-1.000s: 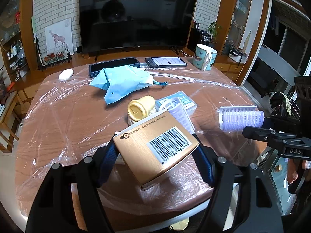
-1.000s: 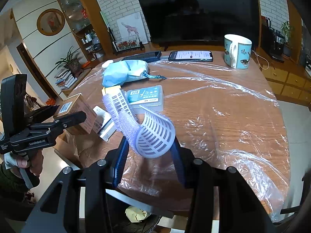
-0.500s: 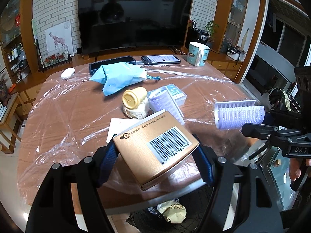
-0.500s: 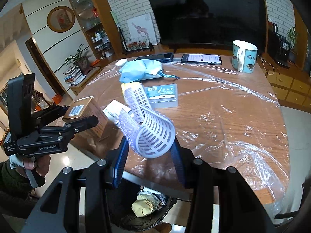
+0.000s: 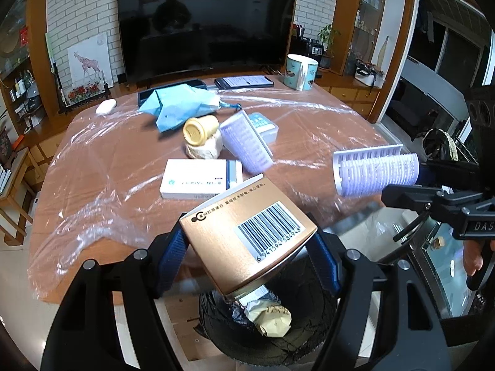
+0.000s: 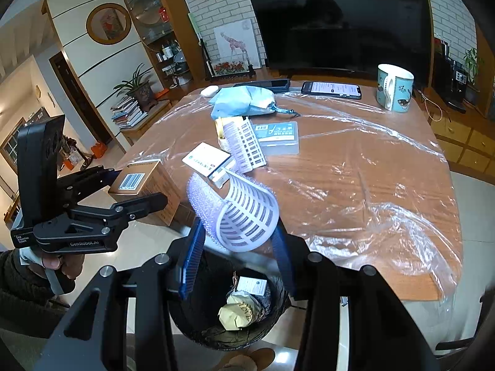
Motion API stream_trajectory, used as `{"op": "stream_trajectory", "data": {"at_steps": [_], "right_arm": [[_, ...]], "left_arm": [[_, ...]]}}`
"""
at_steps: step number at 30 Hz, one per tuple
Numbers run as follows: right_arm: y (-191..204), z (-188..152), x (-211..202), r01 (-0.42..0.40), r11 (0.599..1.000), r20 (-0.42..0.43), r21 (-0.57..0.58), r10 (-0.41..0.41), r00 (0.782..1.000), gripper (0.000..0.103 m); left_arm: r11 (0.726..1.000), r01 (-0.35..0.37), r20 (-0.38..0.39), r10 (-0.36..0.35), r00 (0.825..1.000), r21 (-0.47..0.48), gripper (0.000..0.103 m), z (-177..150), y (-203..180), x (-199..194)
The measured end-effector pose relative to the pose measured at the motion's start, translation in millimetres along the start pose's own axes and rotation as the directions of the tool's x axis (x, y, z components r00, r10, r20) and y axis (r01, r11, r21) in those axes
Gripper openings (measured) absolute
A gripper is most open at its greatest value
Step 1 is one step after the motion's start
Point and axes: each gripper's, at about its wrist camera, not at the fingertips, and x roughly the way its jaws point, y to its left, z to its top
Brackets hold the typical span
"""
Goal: Collect trash
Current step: 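Carry the box with the left tool while the right tool carries the roller over the bin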
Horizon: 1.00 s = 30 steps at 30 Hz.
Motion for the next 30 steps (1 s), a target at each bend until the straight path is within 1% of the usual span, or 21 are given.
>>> {"op": "stream_trajectory", "data": {"at_steps": [20,25,30], "right_arm": [[14.0,-47.6,0.3,-0.024,1.0,-0.072,0.006,0.025,0.997,0.044],[18.0,-56.5,7.7,-0.032,0.999,-0.096,0.005,0.033,0.995,0.044],[22.8,-58.6,18.1,-0.031,0.999,-0.11,-0.007,0.03,0.994,0.043]], "left_arm": [[1.0,-0.004,-0.061,0.005,0.998,0.015,0.073,-44.7,-16.4,-14.4],[1.0,0.001,-0.073,0.0,0.997,0.019,0.073,-52.2,-19.1,-12.9],[0.999,0.001,-0.064,0.001,0.998,0.034,0.073,-51.0,-24.8,-12.0]]}}
